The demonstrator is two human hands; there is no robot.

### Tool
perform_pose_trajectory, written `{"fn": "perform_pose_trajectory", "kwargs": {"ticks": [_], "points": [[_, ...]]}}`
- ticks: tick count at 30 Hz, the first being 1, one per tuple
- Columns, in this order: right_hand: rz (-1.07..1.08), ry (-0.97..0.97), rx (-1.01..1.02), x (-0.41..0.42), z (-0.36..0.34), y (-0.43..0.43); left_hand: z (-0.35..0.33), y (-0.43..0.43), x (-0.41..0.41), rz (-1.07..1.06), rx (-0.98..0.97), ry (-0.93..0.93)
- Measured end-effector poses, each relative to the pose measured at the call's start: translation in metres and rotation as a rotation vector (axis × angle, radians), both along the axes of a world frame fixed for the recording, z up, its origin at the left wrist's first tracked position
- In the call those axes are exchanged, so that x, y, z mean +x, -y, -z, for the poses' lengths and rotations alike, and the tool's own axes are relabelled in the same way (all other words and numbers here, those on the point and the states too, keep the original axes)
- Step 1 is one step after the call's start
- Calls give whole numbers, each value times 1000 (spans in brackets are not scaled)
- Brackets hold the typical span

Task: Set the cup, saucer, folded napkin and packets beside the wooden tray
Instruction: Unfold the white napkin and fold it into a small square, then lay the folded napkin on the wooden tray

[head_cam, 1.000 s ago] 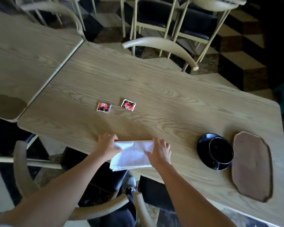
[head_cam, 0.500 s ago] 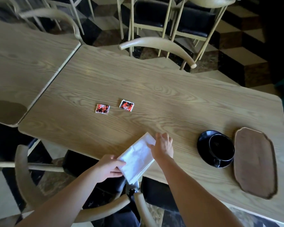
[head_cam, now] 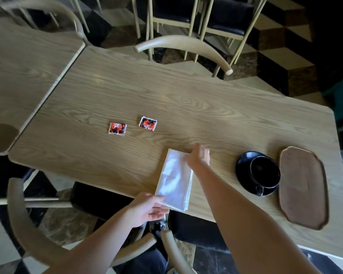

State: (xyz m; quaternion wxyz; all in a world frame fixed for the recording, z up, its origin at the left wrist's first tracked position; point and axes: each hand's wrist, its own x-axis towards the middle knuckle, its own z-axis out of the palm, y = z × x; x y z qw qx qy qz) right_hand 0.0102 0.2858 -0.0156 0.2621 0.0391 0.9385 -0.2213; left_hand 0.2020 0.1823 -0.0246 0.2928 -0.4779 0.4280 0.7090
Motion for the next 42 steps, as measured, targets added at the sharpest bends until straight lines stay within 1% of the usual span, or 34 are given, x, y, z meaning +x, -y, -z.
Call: {"fn": "perform_pose_trajectory", "kwargs": {"ticks": [4, 7, 11, 15, 17, 19, 21, 23, 25, 28, 29, 30, 31, 33, 34, 35, 37, 39, 40, 42], "points": [[-158, 92, 83, -15, -11, 5, 1, 2, 0, -22, 39, 9], [-278, 55, 39, -16, -28, 8, -2, 2, -2, -61, 76, 3], [-433, -165, -76, 13, -46, -3, -6, -1, -3, -127, 111, -6], [-560, -387, -104, 67, -46, -23, -8, -4, -2, -198, 126, -12], [-626, -495, -85, 93, -38, -32, -10, -5, -1, -207, 130, -15], [-665, -555, -66, 112, -24, -42, -9, -4, 0, -213, 150, -21], [-691, -540, -65, 126, -15, -49, -6, 0, 0, -220, 178, -29], [-726, -475, -45, 135, -8, -55, -4, 2, 2, -246, 174, -31], [-761, -391, -15, 141, -4, -58, -4, 2, 3, -243, 153, -40], [-799, -276, -38, 145, -6, -59, -6, -2, 4, -175, 68, -58], [-777, -235, -63, 144, -8, -60, -6, -3, 4, -173, 28, -65], [-709, -189, -109, 144, -12, -61, -7, -5, 4, -178, 0, -73], [-592, -157, -174, 142, -17, -62, -9, -6, 4, -194, -4, -86], [-250, -117, -295, 137, -28, -64, -15, -9, 4, -229, 20, -116], [-68, -81, -325, 133, -34, -65, -20, -11, 4, -233, 31, -135], [96, -11, -342, 129, -39, -66, -25, -11, 3, -226, 40, -162], [334, 161, -422, 120, -52, -68, -38, -14, 2, -164, 50, -247], [501, 299, -576, 114, -67, -74, -56, -17, 2, -64, 46, -334], [544, 356, -662, 113, -81, -78, -65, -19, 2, -16, 46, -371], [503, 387, -782, 116, -104, -90, -88, -25, 5, 85, 34, -433]]}}
